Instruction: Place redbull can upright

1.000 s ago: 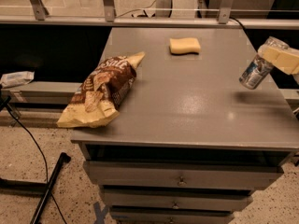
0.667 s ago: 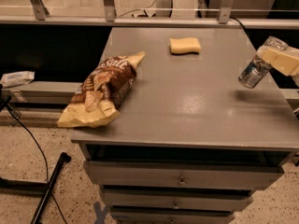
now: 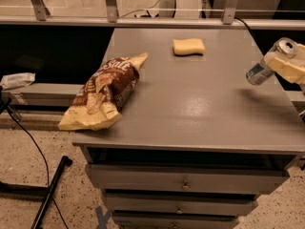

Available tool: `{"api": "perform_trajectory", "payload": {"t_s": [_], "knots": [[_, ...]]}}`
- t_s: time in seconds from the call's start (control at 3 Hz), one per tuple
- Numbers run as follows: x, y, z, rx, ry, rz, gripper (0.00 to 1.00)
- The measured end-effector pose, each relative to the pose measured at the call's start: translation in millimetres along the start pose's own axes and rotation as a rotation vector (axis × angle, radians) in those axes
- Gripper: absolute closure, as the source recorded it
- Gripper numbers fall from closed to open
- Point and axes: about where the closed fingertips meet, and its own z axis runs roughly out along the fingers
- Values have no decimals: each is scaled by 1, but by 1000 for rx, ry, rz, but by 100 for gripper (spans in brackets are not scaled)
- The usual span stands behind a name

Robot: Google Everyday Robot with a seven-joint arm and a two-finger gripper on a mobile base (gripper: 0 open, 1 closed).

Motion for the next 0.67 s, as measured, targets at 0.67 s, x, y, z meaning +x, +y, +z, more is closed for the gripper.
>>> {"api": "perform_trajectory", "payload": {"t_s": [0.67], "knots": [[2,8,7,-88,54,7,99]]}}
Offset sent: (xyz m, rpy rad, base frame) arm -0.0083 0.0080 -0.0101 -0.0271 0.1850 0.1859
